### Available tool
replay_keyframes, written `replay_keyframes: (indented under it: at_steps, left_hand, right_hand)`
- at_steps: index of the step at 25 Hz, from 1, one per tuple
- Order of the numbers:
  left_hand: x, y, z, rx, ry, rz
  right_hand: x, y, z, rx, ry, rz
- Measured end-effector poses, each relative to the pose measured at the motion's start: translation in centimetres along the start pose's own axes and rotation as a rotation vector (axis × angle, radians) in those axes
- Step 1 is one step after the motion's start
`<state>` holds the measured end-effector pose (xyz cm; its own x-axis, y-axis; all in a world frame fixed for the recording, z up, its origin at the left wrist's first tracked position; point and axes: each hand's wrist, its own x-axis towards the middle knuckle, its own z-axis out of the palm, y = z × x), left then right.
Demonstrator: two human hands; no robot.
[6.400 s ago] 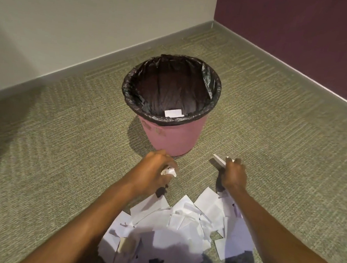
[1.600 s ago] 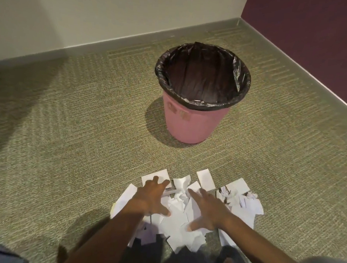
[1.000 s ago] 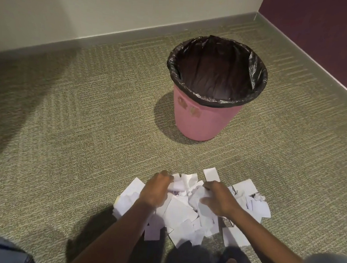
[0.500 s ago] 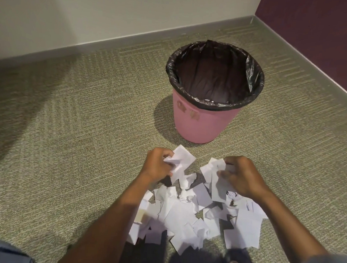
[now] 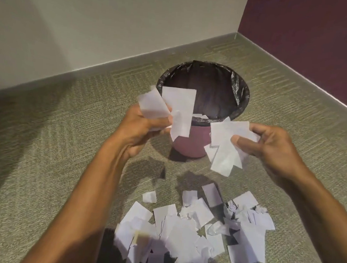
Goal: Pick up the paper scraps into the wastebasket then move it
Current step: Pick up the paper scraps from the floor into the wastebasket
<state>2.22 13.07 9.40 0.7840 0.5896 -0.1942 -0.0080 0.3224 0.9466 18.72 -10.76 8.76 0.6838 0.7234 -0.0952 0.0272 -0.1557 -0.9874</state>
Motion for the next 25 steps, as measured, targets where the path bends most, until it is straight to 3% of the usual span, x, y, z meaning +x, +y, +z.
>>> replay_keyframes:
  at_steps: [3,6,13,18,22,25]
  left_hand:
    - [3.8,3.7,1.3,0.006,0.099,0.051]
    - [7.3,4.6,2.8,0.204,0.098,-0.033]
    - [11.0,3.3,4.7,0.368,0.148,-0.081]
    - [11.3,2.9,4.5,0.396,0.099,-0.092]
    - [10.0,3.0,3.8,0.392,0.118,-0.065]
    - [8.2,2.8,2.5,0.256,0.206,-0.007]
  right_hand:
    - [2.5,-2.4,0.2,0.064,0.074,-0.076]
    - [5.8,-3.6,1.0,0.058,0.184,-0.127]
    - [11.9,-3.4,2.3,-0.147,0.381,-0.082]
    - [13.5,-2.5,3.0,-0.259,0.364,0.023]
    - [13.8,-2.1,3.9,-0.077,0.327,0.060]
    - [13.4,-2.3,4.2,-0.085,0.302,0.030]
